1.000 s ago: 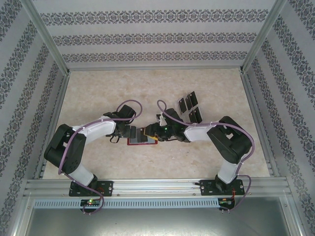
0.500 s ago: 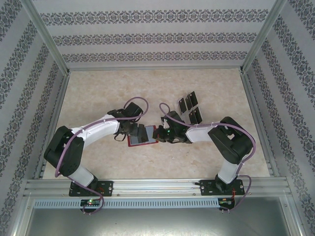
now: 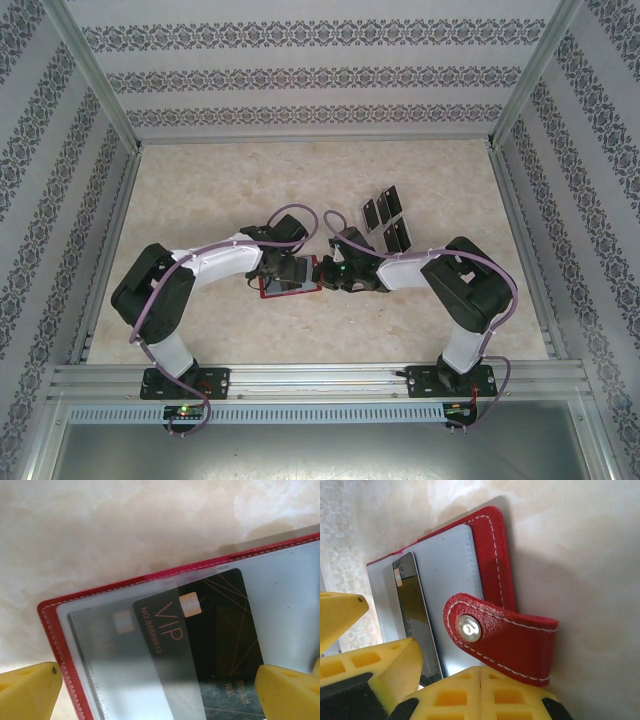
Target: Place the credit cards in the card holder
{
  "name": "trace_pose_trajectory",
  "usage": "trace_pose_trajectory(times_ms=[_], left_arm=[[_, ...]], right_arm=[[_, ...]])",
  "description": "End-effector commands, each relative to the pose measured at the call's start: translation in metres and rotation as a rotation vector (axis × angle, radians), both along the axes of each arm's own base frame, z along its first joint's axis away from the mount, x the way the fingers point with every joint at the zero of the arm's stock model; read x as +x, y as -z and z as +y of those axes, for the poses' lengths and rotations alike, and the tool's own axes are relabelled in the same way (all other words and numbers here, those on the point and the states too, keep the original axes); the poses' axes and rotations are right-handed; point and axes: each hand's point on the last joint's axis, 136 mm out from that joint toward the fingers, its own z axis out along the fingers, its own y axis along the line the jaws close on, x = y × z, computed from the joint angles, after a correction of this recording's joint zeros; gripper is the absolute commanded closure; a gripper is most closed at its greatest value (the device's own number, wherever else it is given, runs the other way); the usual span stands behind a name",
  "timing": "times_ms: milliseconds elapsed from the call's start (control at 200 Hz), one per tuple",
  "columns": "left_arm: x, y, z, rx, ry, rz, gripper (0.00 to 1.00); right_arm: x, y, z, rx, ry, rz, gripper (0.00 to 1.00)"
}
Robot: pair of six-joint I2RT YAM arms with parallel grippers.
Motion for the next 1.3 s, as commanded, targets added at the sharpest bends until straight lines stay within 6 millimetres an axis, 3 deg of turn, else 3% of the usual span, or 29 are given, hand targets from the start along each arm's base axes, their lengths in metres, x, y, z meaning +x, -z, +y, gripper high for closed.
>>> trace_pose_trajectory(times_ms=[0,375,814,1299], left_arm=[[0.01,-0.003,-0.015,-0.028,-0.017,-0.029,0.0],[0.008,0.011,-0.011,0.028,-0.02,0.002,0.0],[-0.013,0.013,0.014,0.083,-0.01,0.022,0.0],[-0.014,0.009,0.041,0.12,-0.059,0.0,0.0]], right_arm=[[-0.002,0.016,-0.011,-0.048,0.028,0.022,1.0],[-0.003,0.02,-0.011,-0.056,0.031,0.03,1.0],[-0.002,0.024,-0.015,-0.083,0.041,0.044,1.0],[0.0,0.024,-0.017,-0.095,0.044,0.043,1.0]])
